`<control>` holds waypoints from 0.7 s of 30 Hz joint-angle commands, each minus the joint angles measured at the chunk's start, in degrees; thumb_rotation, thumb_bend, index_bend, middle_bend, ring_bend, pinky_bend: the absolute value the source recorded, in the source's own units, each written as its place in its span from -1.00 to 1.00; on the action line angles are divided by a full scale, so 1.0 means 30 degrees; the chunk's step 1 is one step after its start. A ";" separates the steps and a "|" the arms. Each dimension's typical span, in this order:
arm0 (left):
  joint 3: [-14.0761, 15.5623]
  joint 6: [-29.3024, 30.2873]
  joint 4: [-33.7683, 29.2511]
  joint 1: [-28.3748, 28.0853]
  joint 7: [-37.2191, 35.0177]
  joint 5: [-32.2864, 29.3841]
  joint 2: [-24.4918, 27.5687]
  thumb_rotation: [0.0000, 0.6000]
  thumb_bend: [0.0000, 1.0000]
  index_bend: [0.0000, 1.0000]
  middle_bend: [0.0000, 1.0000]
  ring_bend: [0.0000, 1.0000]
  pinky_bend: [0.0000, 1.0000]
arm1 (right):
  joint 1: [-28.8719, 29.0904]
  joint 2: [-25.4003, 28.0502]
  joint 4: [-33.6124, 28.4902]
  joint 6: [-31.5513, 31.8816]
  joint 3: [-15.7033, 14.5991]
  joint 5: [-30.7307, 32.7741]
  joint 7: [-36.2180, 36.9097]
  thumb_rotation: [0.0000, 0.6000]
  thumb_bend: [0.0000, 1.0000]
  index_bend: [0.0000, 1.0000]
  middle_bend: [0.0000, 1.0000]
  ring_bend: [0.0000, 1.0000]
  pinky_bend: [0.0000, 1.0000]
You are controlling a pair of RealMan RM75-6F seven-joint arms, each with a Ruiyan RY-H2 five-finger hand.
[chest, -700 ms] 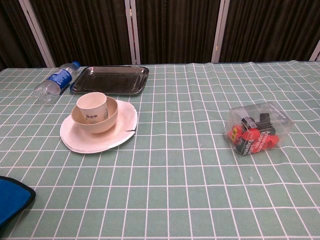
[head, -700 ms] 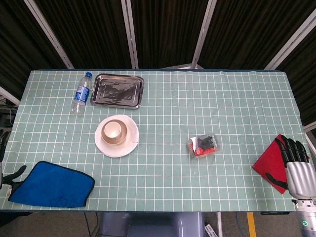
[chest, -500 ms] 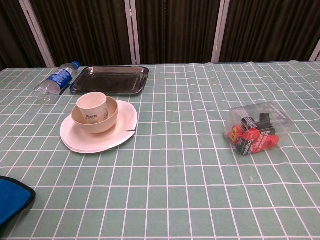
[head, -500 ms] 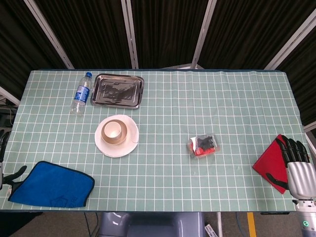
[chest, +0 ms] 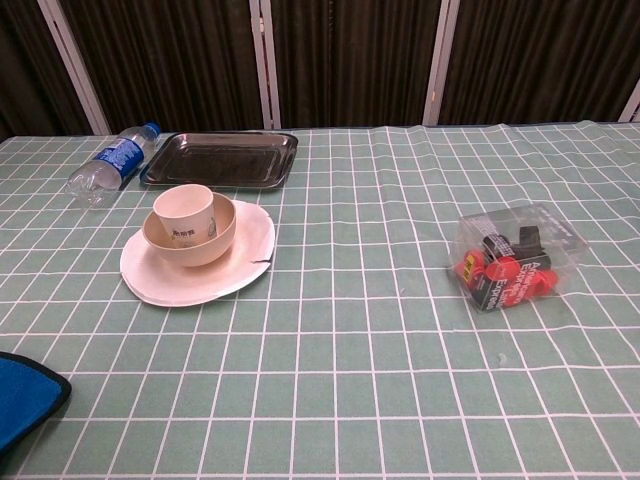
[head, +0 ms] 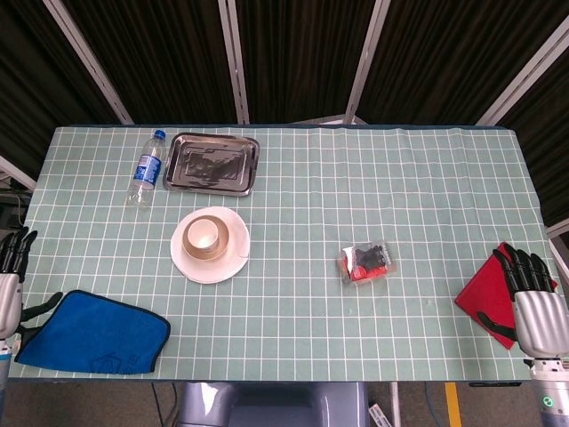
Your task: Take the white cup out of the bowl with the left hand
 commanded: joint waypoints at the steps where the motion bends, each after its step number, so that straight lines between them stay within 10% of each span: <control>1: -0.0416 -0.0629 -0.0164 -0.0673 0.0620 -0.0230 -0.0268 1.00 -1.00 -0.75 -1.00 -1.00 -1.00 | 0.0007 0.0025 0.0024 -0.0015 -0.0017 -0.0028 0.0080 1.00 -0.90 -0.98 -1.00 -1.00 -1.00; 8: -0.1472 -0.3254 -0.0033 -0.3296 0.2500 -0.0796 -0.1412 1.00 -0.74 -0.18 -1.00 -1.00 -1.00 | 0.0042 0.0229 -0.0125 0.0026 -0.0014 -0.0183 0.0620 1.00 -0.90 -0.98 -1.00 -1.00 -1.00; 21: -0.2910 -0.8115 0.1811 -0.8331 0.5977 -0.3397 -0.5597 1.00 -0.59 -0.04 -1.00 -1.00 -1.00 | 0.0115 0.0822 -0.0018 -0.0351 0.0227 0.0389 0.2429 1.00 -0.90 -0.98 -1.00 -1.00 -1.00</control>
